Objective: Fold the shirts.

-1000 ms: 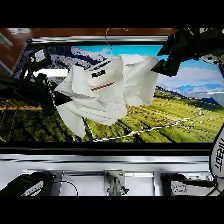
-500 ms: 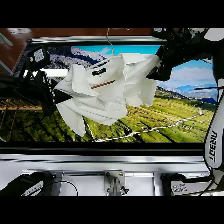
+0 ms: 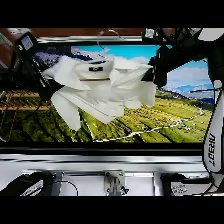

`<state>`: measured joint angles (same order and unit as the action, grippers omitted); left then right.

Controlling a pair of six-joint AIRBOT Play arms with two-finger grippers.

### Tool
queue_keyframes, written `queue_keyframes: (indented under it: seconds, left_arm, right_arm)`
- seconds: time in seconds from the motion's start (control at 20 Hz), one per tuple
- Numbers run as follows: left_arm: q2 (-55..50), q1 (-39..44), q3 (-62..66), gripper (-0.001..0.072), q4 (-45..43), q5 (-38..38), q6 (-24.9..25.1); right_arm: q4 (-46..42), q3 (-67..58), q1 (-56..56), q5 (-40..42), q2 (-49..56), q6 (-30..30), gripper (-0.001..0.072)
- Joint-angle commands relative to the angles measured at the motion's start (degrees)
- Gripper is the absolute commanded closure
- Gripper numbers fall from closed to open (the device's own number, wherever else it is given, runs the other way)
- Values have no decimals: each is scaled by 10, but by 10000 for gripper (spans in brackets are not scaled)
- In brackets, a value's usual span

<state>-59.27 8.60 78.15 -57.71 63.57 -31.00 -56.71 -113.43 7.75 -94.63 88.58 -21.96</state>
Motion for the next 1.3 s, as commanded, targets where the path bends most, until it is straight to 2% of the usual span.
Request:
queue_keyframes:
  seconds: [0.0, 0.15, 0.2, 0.25, 0.3, 0.6, 0.7, 0.8, 0.9, 1.1, 1.25]
  left_arm:
    - [0, -31, 0, 151, -21, -103, 5]
    - [0, -41, 12, 151, -21, -171, 5]
    - [0, -41, 20, 131, -26, -193, 5]
    - [0, -42, 30, 48, -35, -214, 5]
    - [0, -46, 39, 35, -39, -231, 6]
    - [3, -48, 82, 34, -30, -246, 3]
    - [3, -39, 89, 35, -20, -250, -44]
    - [3, -29, 89, 35, 2, -249, -132]
    - [3, -13, 89, 36, 22, -250, -189]
    - [4, 19, 89, 36, 74, -249, -199]
    - [5, 28, 89, 38, 76, -236, -203]
  right_arm:
    - [9, 0, 0, -3, -25, -28, 627]
    - [73, 0, 0, -3, -50, -66, 629]
    - [90, 0, 0, -3, -57, -85, 629]
    - [99, 0, 0, -3, -65, -104, 630]
    - [100, 0, 0, -3, -72, -123, 631]
    - [97, 0, 17, 1, -89, -192, 632]
    - [94, 0, 39, 4, -89, -194, 633]
    - [73, 0, 58, 17, -89, -198, 633]
    - [49, 0, 73, 28, -89, -198, 633]
    - [33, 0, 78, 44, -89, -207, 633]
    - [24, 0, 78, 57, -89, -207, 633]
